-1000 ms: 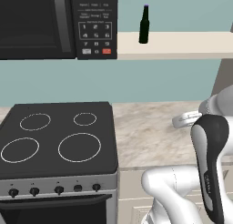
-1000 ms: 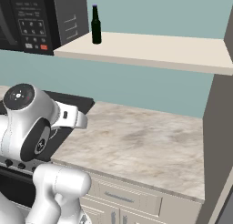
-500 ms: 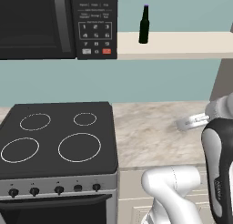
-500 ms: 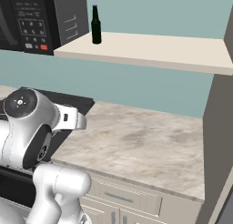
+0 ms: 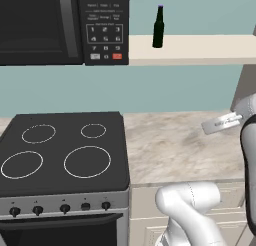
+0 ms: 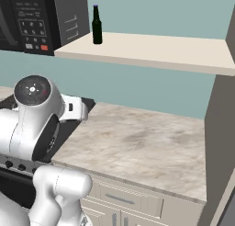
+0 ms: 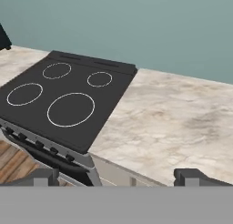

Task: Get the candle and the beer from the cabinet and move them to the dining counter.

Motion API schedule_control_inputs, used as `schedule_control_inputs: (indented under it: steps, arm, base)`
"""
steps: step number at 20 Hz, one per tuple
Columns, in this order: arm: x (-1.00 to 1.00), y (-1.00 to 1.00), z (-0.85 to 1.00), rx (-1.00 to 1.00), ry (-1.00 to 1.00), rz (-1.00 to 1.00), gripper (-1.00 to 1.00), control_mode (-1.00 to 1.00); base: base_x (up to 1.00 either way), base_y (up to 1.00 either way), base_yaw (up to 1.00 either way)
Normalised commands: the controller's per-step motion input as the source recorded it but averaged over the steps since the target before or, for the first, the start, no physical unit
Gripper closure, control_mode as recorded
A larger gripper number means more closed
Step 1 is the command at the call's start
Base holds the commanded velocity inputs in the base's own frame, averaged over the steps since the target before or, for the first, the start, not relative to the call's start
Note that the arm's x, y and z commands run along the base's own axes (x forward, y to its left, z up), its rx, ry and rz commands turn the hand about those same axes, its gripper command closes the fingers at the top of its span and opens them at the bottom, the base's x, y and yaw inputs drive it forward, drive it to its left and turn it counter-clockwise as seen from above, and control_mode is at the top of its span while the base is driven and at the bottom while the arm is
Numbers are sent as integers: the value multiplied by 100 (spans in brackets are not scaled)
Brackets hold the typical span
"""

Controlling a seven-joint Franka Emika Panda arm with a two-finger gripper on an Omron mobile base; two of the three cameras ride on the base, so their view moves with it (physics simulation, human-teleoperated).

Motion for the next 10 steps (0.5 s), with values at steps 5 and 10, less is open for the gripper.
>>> schedule_control_inputs:
  steps: [5,10]
  arm:
    - [6,2,47,-1,12,0,-100,-100]
    - [7,-1,28,0,-6,14,-100,-100]
  base:
    - [0,0,0]
    - [0,0,0]
